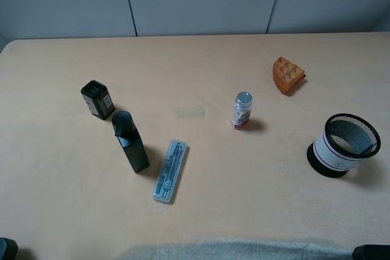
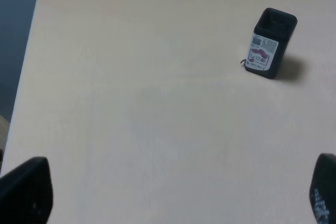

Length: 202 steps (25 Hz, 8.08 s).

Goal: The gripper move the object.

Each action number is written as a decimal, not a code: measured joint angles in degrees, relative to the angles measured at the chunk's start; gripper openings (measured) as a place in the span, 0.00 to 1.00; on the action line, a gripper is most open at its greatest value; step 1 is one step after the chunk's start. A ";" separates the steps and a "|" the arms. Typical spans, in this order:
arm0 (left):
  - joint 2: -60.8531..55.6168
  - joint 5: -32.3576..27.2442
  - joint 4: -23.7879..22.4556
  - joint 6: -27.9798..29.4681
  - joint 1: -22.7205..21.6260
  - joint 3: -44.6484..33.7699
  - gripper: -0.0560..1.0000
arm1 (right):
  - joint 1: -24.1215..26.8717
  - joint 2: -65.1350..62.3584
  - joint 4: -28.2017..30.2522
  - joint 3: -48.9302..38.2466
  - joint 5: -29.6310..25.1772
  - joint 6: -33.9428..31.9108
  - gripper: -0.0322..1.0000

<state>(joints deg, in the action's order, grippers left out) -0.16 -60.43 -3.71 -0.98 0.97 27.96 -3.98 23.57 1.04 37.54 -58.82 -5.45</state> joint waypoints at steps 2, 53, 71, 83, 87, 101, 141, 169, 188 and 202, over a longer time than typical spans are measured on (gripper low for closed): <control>0.00 0.00 0.00 0.00 0.00 0.00 0.98 | 0.00 2.77 0.00 1.30 -0.17 -1.37 0.70; 0.00 0.00 0.00 0.00 0.00 0.00 0.98 | 7.64 54.36 -0.26 3.86 6.67 -2.80 0.70; 0.00 0.00 0.00 0.00 0.00 0.00 0.98 | 8.15 63.84 -1.04 -0.23 13.53 -2.80 0.70; 0.00 0.00 -0.05 0.00 0.00 0.00 0.98 | 8.15 67.40 -1.04 -3.56 20.32 -2.73 0.70; 0.00 0.00 -0.05 -0.02 0.00 0.00 0.98 | 8.15 67.46 -1.04 -3.56 21.46 -2.73 0.66; 0.00 0.00 -0.05 -0.02 0.00 0.00 0.98 | 8.15 67.46 -1.04 -3.56 22.75 -2.73 0.08; 0.00 0.00 -0.05 -0.02 0.00 0.00 0.98 | 8.15 55.06 -1.04 11.41 0.44 -2.49 0.08; 0.00 0.00 -0.05 -0.02 0.00 0.00 0.98 | -5.47 59.55 1.33 37.20 -10.58 -4.30 0.08; 0.00 0.00 -0.05 -0.02 0.00 0.00 0.98 | -23.89 76.61 1.33 56.74 -10.84 -4.74 0.08; 0.00 0.00 -0.05 -0.02 0.00 0.00 0.98 | -33.83 90.68 1.37 71.04 -10.89 -4.74 0.08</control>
<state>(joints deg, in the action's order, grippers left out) -0.16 -60.43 -3.76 -1.00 0.97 27.96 -37.81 114.25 2.41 108.58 -69.71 -10.19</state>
